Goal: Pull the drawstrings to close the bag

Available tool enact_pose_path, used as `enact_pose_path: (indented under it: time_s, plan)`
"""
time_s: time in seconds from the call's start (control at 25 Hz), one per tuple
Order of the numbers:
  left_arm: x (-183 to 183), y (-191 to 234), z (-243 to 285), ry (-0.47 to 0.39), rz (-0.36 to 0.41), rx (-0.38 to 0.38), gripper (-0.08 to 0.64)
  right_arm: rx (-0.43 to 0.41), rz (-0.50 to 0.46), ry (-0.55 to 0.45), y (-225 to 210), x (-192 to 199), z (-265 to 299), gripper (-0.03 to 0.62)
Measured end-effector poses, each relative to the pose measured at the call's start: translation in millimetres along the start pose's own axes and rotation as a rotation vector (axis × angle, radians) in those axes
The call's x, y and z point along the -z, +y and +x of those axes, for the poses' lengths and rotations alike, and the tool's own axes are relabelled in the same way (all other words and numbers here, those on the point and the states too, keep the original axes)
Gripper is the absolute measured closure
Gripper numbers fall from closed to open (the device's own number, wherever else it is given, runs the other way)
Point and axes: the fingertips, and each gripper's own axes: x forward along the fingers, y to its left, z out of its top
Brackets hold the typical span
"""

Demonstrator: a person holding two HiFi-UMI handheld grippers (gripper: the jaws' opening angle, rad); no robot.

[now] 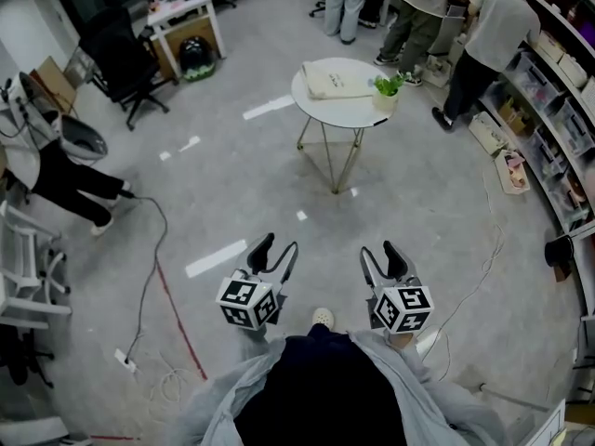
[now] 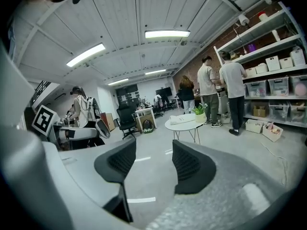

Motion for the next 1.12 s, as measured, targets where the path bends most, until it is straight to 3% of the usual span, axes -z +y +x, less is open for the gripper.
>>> enact_pose_path:
  time_s: [0.2,0.76,1.12]
  plan:
    - [-5,3,18,-0.003,0.004,-0.017,0.333,-0.028,-0.001,0.011,-10,-4,18,0.36]
    - [31,13,2,0.069,-0.06,-0.084,0.333,-0.111,0.029,0.098,8,21,39,0.36]
    - [5,49,55,0.06,-0.064,-0.062,0.333,-0.115,0.03,0.104,0,0,97,0.36]
